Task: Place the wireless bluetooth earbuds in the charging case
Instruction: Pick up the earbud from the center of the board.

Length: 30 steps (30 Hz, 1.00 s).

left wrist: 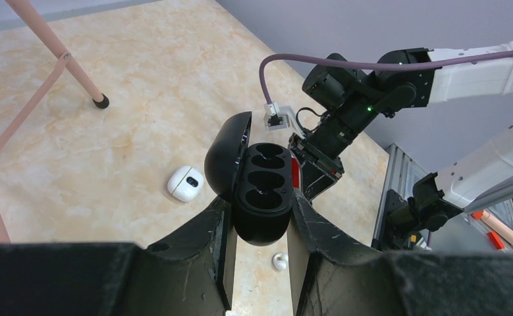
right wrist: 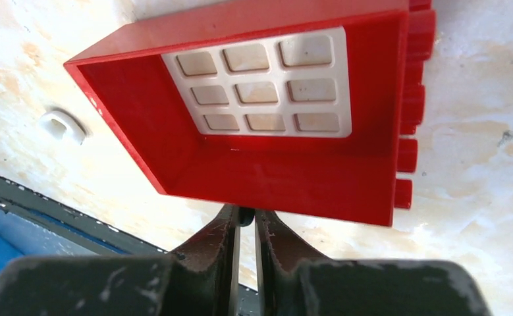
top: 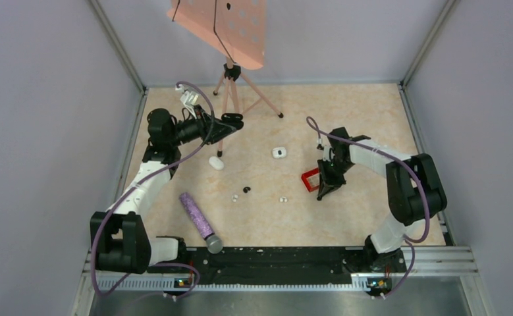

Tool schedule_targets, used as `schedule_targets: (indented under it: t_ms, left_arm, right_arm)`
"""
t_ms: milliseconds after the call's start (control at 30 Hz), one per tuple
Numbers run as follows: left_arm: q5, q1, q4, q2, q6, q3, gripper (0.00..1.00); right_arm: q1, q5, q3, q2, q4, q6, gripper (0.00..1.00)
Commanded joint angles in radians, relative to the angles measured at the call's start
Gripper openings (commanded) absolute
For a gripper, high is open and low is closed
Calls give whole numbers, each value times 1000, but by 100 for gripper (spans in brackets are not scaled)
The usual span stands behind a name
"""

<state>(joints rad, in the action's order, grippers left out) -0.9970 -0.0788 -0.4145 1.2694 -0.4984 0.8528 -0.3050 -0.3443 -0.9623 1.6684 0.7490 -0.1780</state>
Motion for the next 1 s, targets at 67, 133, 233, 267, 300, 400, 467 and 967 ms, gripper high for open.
schedule_targets:
  t_ms: [67,133,233,267,300,400,467,967]
  left_arm:
    - [-1,5,-47,-13,-6,22,0]
    - [-12,5,-58,-8,-12,22,0]
    - [-60,3,-95,7,-13,20,0]
    - [-78,-1,-109,11,-16,19,0]
    - [-96,-6,-120,13,-12,18,0]
    - [-151,-30,-108,1,66,8,0]
    - [-182,-50,-72,-9,138,3,0]
    - [-260,-178,402,-75,680,64,0]
  right_arm:
    - [-7,8,-85,-89,68,52,5]
    - [-8,-4,-113,-111,82,83,1]
    - [-9,-35,-161,-141,98,138,0]
    - [-12,-59,-184,-152,103,165,0]
    - [-21,-93,-217,-156,114,222,0]
    - [-71,-191,-373,-173,161,458,0]
    - [-126,-219,-467,-198,190,623,0]
    - [-505,-175,-896,-166,310,1007,0]
